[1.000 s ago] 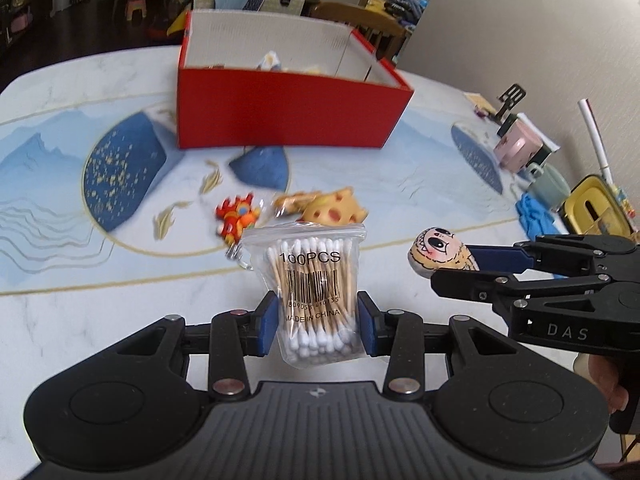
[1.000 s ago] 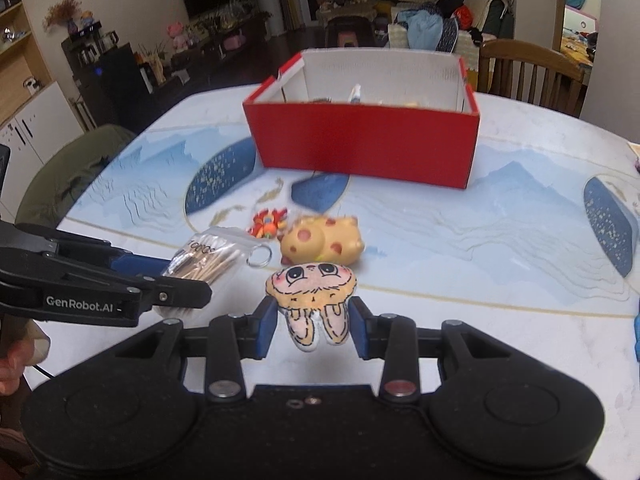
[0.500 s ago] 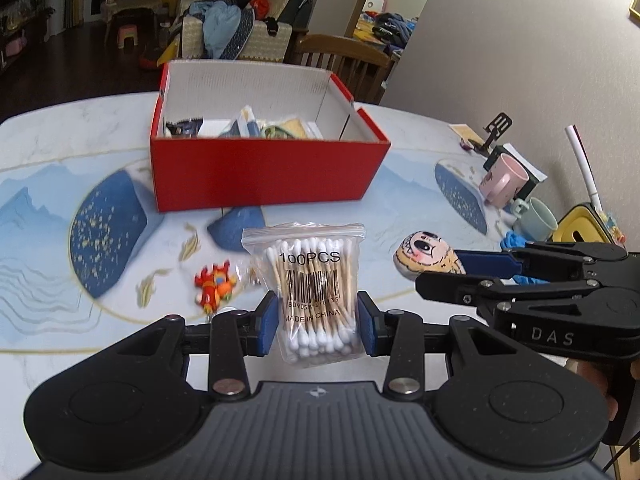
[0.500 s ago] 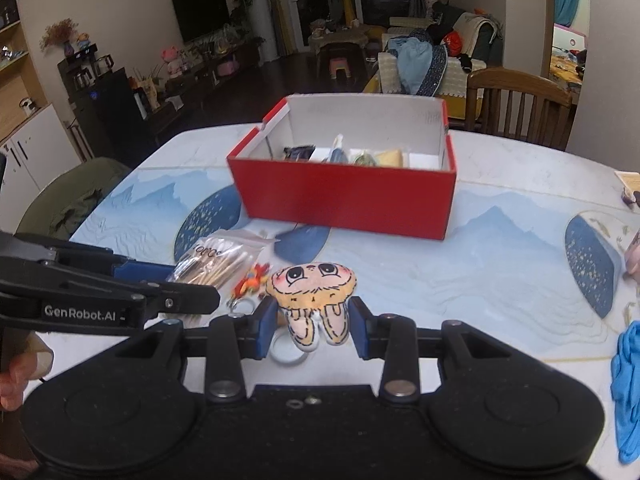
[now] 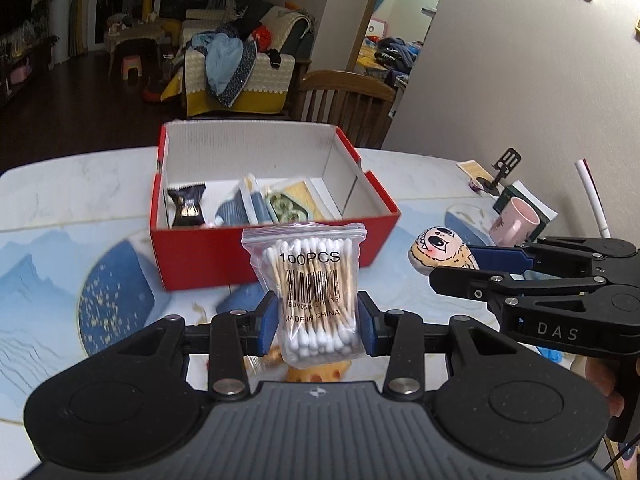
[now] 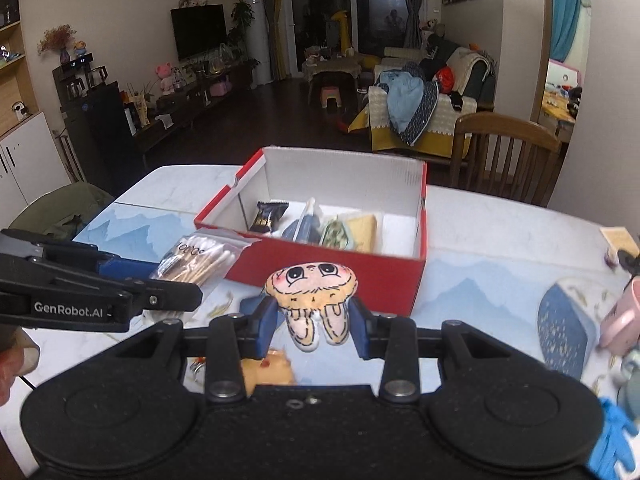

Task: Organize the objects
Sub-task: 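Lift and carry the swab bag and cartoon keychain over the red box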

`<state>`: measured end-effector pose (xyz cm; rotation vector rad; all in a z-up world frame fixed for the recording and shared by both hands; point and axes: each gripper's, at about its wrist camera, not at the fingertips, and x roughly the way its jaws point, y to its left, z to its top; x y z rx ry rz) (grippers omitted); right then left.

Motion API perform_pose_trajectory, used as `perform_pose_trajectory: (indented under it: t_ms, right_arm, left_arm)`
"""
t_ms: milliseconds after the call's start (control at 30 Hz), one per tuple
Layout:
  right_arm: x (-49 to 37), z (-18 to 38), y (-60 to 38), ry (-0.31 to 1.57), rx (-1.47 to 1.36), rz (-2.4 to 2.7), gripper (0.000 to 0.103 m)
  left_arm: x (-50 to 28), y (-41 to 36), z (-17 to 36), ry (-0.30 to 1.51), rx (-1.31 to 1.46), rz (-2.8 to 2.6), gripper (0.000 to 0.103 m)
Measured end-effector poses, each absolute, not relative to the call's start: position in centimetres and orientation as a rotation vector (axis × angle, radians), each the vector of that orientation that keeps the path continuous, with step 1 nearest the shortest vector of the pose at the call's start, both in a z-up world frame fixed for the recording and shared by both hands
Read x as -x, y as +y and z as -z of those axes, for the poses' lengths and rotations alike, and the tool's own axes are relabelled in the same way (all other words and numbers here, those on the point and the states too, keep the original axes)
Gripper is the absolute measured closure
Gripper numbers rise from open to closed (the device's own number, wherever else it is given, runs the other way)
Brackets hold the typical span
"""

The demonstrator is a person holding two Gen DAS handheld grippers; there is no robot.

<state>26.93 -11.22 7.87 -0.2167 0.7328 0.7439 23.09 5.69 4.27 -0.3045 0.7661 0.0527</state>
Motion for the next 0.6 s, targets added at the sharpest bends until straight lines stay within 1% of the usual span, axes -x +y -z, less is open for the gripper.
perform_pose_trajectory:
  t_ms: [300, 600]
  right_arm:
    - [-29.8, -8.3, -9.6, 0.69, 0.252, -0.737, 0.066]
    - [-33.6, -7.6, -8.6, 0.73, 0.232, -0.737, 0.066]
  left_arm:
    - [-26.1, 6.8, -4.5, 0.766, 0.275, -0.079, 0.063]
    - [-29.4, 7.8, -3.9, 0.777, 0.207, -0.11, 0.063]
